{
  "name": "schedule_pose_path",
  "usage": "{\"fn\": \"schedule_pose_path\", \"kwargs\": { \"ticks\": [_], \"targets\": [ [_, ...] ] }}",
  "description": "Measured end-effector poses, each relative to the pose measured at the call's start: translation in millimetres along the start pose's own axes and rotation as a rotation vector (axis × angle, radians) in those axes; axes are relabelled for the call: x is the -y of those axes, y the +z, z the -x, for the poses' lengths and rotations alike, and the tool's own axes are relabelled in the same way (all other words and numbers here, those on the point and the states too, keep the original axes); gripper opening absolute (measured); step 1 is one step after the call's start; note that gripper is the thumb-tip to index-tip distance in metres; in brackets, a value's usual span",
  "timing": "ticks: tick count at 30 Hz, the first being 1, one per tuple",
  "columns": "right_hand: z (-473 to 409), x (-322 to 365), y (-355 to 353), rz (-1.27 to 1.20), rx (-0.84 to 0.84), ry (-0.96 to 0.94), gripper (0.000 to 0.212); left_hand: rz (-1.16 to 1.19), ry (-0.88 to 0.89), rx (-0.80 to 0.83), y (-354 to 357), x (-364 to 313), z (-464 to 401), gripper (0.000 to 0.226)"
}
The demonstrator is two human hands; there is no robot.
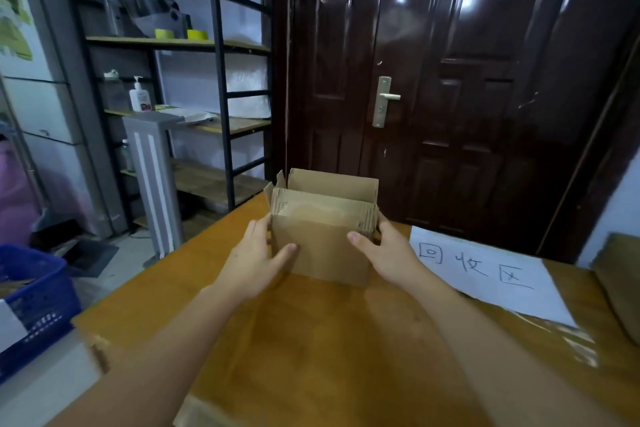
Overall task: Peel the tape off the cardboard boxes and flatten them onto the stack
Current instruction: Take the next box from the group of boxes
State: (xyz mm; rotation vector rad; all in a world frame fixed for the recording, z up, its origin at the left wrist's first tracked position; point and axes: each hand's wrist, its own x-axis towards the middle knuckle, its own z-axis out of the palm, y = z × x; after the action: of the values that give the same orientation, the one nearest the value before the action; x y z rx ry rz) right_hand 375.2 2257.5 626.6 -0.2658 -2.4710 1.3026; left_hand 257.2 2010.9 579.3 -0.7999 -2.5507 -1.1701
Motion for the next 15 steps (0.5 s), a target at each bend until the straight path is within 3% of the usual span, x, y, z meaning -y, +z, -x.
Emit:
{"fn": "schedule_pose_path", "kwargs": {
  "ticks": [5, 15],
  "targets": [
    [69.2, -22.3, -39.3, 0.041, -0.105, 0.054, 0.072, 0.025, 0.076, -0.03, 25.9, -52.5, 53.4, 0.082],
    [179.5, -67.8, -146.4, 0.205, -0.287, 0.134, 0.061, 0.11, 0.211, 0.062, 89.2, -154.3, 119.3, 0.066]
  ]
}}
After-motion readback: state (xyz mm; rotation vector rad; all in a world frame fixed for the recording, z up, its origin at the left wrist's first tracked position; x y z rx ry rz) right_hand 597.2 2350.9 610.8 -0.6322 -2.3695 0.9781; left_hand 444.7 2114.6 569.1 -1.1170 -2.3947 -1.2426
